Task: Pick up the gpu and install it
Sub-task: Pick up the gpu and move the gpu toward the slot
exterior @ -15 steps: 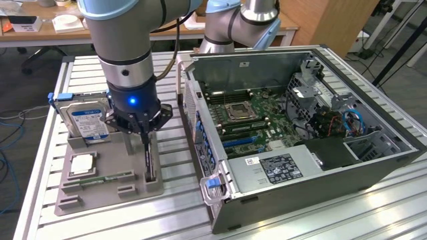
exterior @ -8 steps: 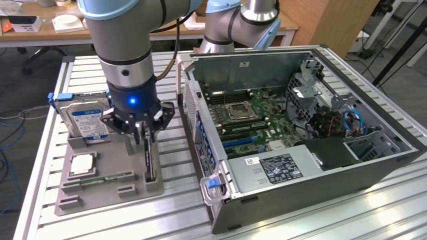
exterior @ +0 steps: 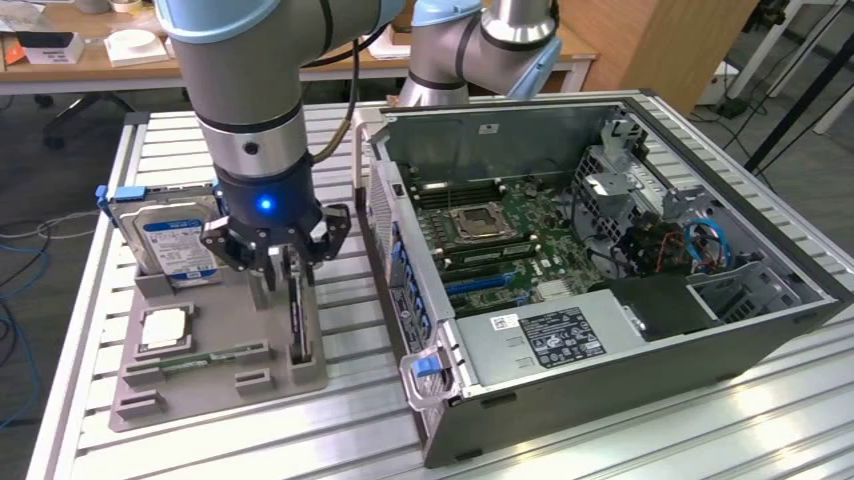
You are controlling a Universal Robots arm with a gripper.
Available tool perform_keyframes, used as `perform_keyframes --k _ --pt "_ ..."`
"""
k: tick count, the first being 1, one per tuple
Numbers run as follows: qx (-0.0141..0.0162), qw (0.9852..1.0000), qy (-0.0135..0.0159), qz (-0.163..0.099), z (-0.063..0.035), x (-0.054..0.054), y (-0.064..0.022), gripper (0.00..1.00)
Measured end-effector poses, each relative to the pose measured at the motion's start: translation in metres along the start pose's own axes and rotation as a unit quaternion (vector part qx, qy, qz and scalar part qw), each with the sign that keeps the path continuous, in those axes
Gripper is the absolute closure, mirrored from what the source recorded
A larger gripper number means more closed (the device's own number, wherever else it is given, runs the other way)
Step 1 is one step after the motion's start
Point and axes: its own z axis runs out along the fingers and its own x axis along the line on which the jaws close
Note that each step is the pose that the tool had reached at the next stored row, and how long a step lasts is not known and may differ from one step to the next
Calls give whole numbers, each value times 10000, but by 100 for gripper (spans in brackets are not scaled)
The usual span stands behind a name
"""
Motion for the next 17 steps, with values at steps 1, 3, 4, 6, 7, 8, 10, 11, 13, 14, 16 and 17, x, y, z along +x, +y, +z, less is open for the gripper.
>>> perform_keyframes --k 1,3,4,6,7,8,10,11,13,14,16,17 --pt "3 10000 -1 0 4 0 -4 53" --pt "11 10000 -1 0 11 -1 -14 53" --pt "15 10000 -2 0 15 -1 -18 53" --pt "23 10000 -1 -1 25 0 -28 53" --pt "26 10000 -2 -1 31 0 -33 53" --pt "27 10000 -2 -1 38 1 -38 53" --pt "30 10000 -3 -1 54 3 -47 53" --pt "32 10000 -3 -1 61 4 -52 53" --pt "35 10000 -4 -1 77 6 -60 53" --pt "36 10000 -5 -1 85 7 -64 53" --pt "40 10000 -4 -1 100 11 -70 53" --pt "43 10000 -5 -1 107 13 -73 53"
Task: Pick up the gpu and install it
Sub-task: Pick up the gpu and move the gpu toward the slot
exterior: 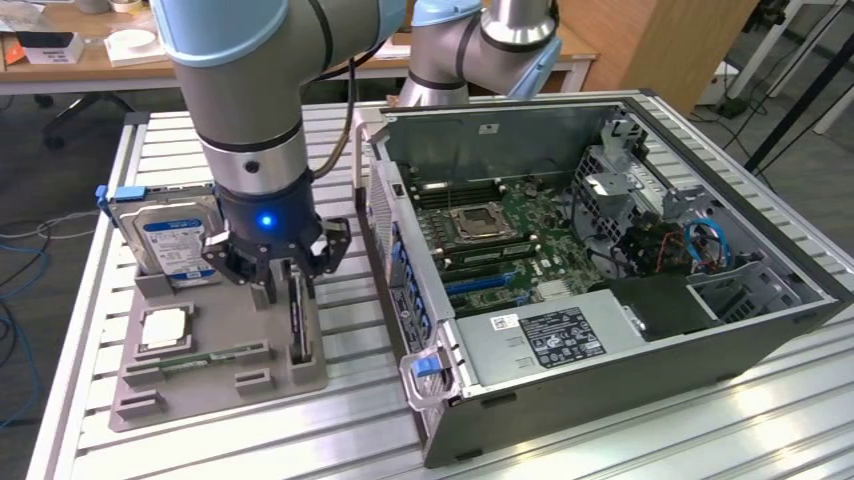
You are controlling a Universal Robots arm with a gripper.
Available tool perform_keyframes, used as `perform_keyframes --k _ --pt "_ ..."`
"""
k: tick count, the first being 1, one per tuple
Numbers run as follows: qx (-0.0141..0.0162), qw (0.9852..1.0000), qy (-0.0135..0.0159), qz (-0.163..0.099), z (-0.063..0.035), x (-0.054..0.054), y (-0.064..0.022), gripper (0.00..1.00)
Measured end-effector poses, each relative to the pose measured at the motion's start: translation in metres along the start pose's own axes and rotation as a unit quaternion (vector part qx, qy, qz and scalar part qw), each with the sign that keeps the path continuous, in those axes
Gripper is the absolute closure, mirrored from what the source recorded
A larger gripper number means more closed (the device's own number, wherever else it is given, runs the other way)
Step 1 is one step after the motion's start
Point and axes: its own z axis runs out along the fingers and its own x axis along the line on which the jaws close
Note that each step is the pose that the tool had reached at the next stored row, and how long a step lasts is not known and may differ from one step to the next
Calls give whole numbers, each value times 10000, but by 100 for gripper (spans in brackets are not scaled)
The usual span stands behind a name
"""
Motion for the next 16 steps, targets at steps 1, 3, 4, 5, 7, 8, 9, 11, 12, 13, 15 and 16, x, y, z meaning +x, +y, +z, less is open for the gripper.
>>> perform_keyframes --k 1,3,4,5,7,8,9,11,12,13,15,16 --pt "2 10000 -1 0 8 1 -2 53" --pt "5 10000 -3 -1 28 4 -6 53" --pt "7 10000 -4 -1 38 4 -6 53" --pt "9 10000 -5 -2 49 4 -7 53" --pt "15 10000 -6 -1 69 6 -8 53" --pt "17 10000 -7 -1 80 6 -9 53" --pt "20 10000 -8 -1 89 7 -9 53" --pt "29 10000 -9 -1 108 7 -10 53" --pt "35 10000 -9 -1 115 8 -10 53" --pt "40 10000 -10 -2 123 8 -10 53" --pt "49 10000 -11 -2 137 8 -10 53" --pt "53 10000 -11 -2 142 8 -10 53"
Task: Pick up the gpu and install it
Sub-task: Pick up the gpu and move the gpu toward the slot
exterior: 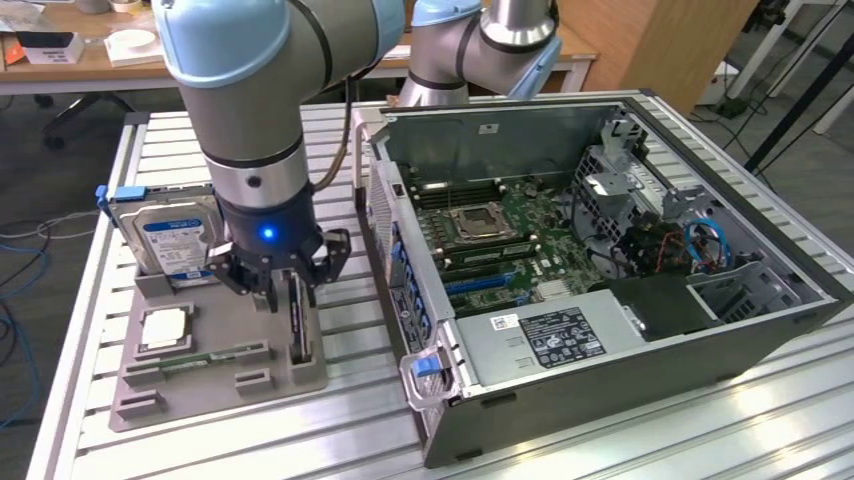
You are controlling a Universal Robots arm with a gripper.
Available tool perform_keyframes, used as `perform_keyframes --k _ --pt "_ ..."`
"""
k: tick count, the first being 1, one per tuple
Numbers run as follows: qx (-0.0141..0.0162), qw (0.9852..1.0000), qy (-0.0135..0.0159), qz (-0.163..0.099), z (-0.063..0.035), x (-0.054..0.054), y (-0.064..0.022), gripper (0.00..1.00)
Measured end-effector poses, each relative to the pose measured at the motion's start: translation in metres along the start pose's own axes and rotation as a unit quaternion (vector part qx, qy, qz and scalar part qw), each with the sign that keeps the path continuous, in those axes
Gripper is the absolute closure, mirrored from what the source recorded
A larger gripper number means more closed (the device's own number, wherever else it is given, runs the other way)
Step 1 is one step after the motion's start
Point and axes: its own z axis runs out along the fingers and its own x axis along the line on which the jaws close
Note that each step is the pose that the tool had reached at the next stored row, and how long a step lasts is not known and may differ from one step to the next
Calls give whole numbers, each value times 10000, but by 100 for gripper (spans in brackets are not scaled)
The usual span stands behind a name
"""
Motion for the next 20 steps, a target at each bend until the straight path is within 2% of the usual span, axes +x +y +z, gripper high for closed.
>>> perform_keyframes --k 8,10,11,12,14,15,20 --pt "3 10000 0 0 3 0 0 53" --pt "3 10000 0 0 3 0 0 60" --pt "3 10000 0 0 3 0 0 60" --pt "3 10000 0 0 2 0 0 67" --pt "3 10000 0 0 2 0 0 67" --pt "3 10000 0 0 3 0 0 73" --pt "3 10000 0 0 3 0 0 73"
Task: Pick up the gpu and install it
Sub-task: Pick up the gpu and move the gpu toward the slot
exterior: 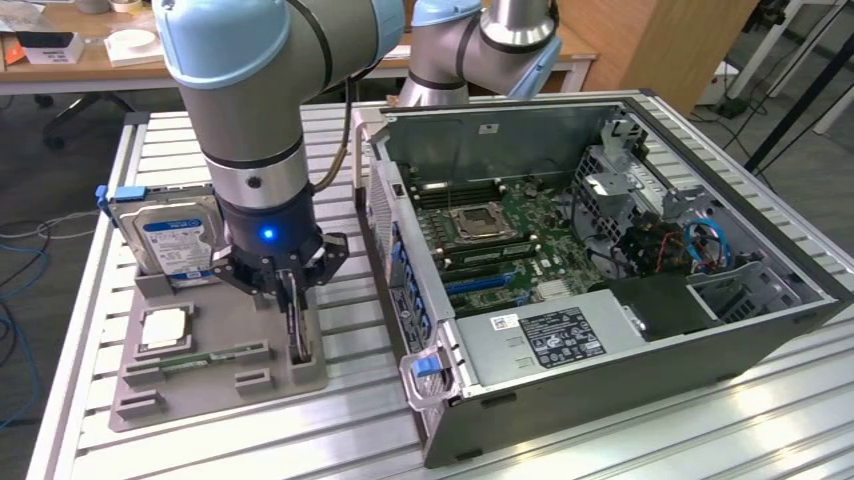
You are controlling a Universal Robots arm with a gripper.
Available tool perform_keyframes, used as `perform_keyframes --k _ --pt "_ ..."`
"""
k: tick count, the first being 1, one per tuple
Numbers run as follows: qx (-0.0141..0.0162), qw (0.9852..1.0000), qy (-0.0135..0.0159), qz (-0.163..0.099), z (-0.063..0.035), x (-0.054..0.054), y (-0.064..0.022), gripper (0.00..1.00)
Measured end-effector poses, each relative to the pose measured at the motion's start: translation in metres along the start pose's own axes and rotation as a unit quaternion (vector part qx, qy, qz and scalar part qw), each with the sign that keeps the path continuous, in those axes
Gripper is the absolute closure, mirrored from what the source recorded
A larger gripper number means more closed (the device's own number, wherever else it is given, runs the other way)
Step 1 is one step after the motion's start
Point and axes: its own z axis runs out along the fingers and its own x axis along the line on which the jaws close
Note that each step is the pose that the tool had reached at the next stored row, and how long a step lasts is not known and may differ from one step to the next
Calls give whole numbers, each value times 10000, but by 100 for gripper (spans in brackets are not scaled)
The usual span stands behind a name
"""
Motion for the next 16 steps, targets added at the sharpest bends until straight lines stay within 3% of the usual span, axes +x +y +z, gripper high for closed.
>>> perform_keyframes --k 7,16 --pt "5 10000 -1 2 -3 0 0 74" --pt "59 10000 -4 2 -65 -2 1 74"
